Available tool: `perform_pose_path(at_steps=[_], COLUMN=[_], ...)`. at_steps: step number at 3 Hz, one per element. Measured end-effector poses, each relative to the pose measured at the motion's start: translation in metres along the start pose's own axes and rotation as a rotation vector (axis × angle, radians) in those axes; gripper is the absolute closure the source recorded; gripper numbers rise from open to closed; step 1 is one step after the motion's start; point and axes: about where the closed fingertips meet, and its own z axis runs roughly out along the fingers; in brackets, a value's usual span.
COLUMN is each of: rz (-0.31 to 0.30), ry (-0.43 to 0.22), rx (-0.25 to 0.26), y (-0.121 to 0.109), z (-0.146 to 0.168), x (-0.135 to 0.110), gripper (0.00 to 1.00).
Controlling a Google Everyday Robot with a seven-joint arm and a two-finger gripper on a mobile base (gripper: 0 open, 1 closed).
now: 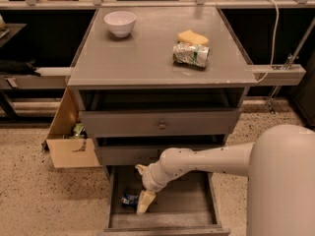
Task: Pick pepsi can from bottom drawer and place on counter
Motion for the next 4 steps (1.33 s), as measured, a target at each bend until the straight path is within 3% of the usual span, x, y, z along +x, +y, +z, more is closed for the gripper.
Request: perform_pose_path(at_steps=[2,4], rz=[-0.013,-0.023], ry=[0.031,0.048], rx=[0.004,-0.011], y=[0.001,-0.002], z=[0.019,0.091], x=[0.003,0.025], gripper=[0.0,0.0])
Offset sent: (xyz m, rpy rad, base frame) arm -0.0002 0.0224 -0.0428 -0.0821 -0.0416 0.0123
